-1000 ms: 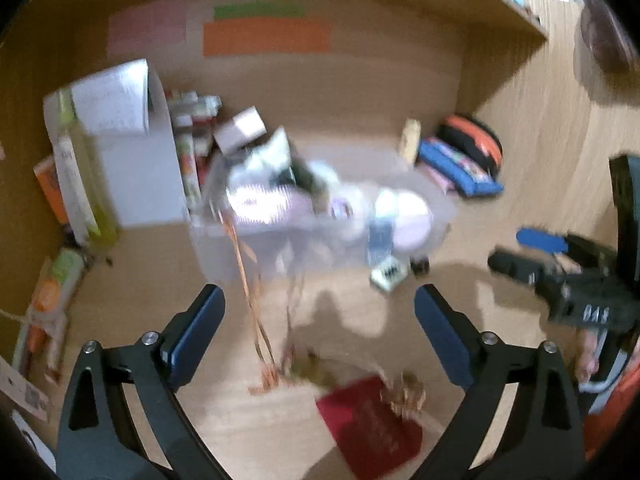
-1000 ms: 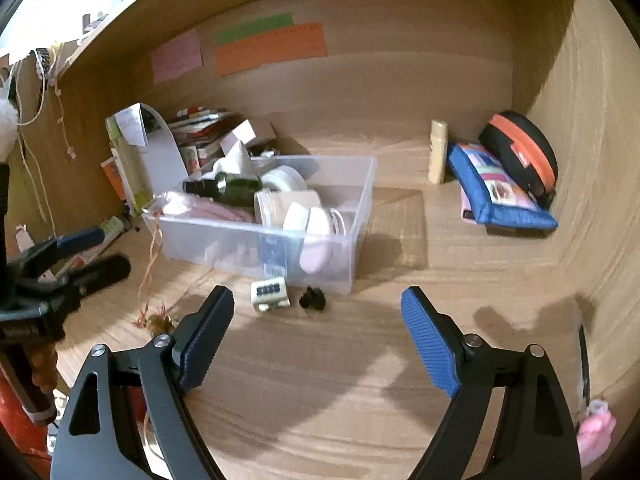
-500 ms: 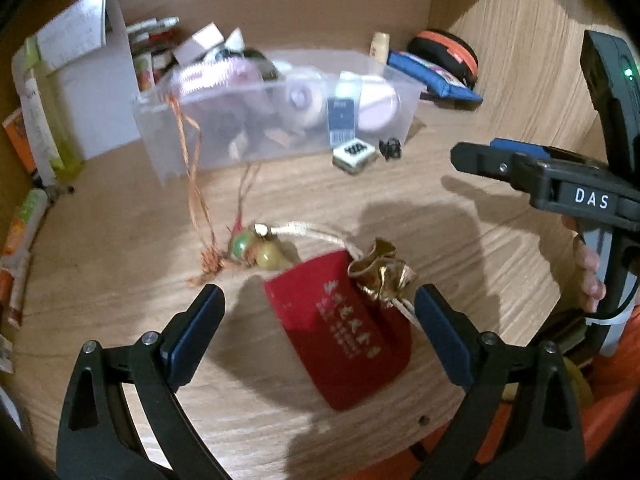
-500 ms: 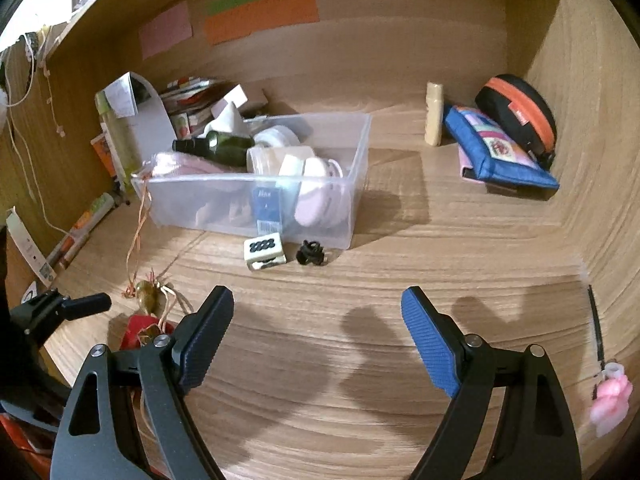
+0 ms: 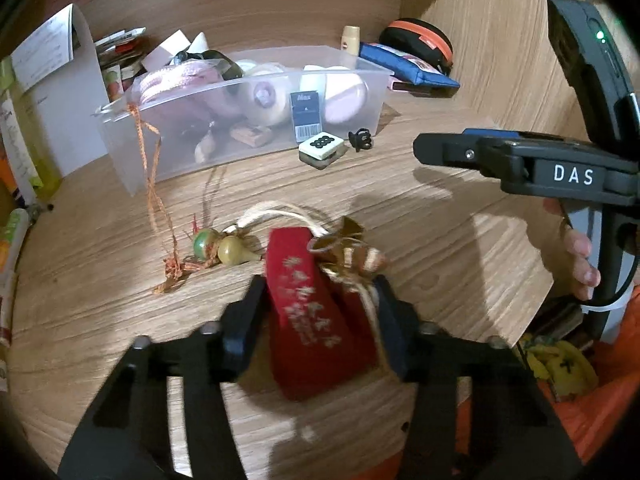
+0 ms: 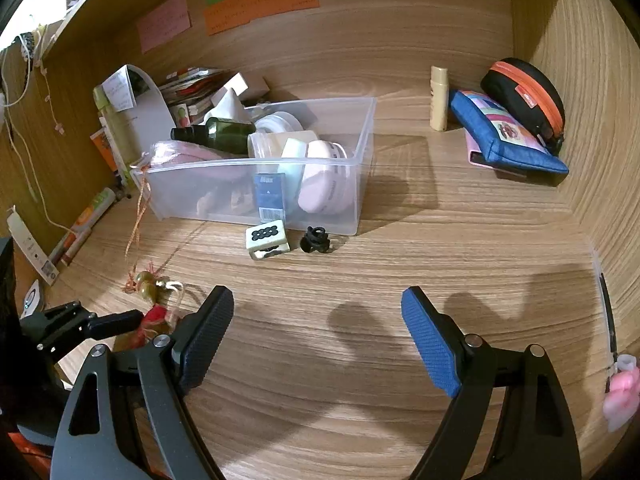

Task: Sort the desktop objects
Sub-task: 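Grasp the red drawstring pouch with gold bow using the left tool, then carry the red pouch toward the box with the left tool while the right tool grasps the white block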

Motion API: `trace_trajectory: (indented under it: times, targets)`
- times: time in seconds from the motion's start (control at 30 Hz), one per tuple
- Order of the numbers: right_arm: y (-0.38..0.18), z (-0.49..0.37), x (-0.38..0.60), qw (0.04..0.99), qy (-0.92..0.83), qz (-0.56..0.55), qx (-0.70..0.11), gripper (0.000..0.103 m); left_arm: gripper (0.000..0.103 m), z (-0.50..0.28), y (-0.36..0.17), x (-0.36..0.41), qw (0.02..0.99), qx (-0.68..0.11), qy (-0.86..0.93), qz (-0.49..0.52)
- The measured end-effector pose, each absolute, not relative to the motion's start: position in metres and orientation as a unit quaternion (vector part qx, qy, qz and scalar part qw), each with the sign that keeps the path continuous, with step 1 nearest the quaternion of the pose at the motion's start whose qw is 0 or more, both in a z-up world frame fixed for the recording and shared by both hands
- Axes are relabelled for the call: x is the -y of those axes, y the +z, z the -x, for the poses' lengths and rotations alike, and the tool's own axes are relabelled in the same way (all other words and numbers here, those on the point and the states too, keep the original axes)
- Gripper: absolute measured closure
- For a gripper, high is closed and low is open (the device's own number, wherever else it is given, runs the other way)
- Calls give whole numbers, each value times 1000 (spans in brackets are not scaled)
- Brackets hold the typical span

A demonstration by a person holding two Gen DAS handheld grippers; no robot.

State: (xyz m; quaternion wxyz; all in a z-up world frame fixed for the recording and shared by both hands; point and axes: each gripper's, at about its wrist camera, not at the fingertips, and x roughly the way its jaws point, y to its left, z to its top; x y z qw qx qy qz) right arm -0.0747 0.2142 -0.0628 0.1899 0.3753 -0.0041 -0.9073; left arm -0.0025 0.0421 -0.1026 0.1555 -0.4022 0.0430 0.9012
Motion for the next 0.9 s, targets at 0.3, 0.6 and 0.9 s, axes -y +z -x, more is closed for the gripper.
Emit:
trace_trajectory:
  times: [0.3, 0.6, 0.9]
  targets:
    - [-67, 78, -199, 205, -900, -385, -7, 19, 66, -4, -70, -15, 168, 2, 919, 358]
    - [-70, 93, -172, 253, -880, -401, -13, 21, 66, 7, -40, 30, 122, 43, 944, 305]
    - [-89, 119, -141, 257, -857, -446, -40, 40, 66, 22, -31, 52, 128, 76, 950, 274]
